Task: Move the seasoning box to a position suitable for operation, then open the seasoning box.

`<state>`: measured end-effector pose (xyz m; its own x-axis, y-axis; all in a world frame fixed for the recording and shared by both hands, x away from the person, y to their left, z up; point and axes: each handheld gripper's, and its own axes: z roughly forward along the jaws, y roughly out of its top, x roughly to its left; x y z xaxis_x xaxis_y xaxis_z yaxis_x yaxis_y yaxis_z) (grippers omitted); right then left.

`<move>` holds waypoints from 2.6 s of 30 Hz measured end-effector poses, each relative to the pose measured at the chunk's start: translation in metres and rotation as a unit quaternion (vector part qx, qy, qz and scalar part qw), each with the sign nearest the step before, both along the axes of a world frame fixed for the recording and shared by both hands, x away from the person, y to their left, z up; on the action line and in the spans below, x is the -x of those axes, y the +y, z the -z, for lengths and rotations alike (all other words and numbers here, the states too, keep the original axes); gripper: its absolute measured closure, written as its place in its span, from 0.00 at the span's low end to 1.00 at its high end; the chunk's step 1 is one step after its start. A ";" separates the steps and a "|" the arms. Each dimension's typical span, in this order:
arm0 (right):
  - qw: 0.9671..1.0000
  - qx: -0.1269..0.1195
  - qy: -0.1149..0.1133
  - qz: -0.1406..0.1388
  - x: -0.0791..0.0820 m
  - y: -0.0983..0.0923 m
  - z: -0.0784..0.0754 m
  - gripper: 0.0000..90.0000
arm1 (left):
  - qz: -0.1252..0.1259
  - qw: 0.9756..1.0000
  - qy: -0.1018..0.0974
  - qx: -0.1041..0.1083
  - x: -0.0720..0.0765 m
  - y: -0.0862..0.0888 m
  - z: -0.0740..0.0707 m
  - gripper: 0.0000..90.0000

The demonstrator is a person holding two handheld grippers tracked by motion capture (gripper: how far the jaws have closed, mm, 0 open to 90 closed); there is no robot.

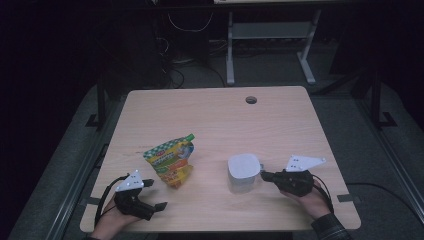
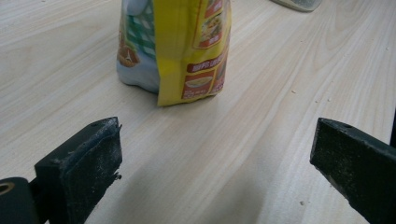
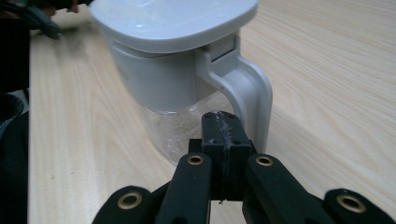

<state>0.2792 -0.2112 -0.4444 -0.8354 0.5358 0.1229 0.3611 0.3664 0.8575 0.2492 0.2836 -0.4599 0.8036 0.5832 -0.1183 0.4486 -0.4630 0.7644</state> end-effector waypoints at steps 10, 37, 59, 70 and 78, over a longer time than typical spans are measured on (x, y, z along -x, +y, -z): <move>1.000 0.005 -0.003 0.027 -0.010 -0.004 0.001 1.00 | 0.001 1.000 0.008 0.018 0.016 -0.005 -0.011 0.02; 1.000 0.005 -0.010 0.028 -0.005 -0.008 -0.002 1.00 | 0.077 0.996 -0.018 0.032 0.015 -0.082 -0.026 0.02; 0.999 -0.006 -0.004 0.035 -0.002 -0.016 -0.007 1.00 | 0.109 0.993 -0.035 0.029 -0.007 -0.150 -0.034 0.03; 0.999 -0.012 -0.009 0.037 -0.002 -0.020 -0.012 1.00 | 0.101 0.993 -0.045 0.042 -0.023 -0.168 -0.035 0.06; 0.999 -0.015 -0.009 0.042 -0.002 -0.022 -0.012 1.00 | 0.107 0.992 -0.052 0.049 -0.036 -0.181 -0.037 0.07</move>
<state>0.2814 -0.2328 -0.4322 -0.7903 0.5999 0.1249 0.3729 0.3091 0.8749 0.2854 0.1029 -0.4229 0.9190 0.3869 -0.0762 0.2641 -0.4604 0.8475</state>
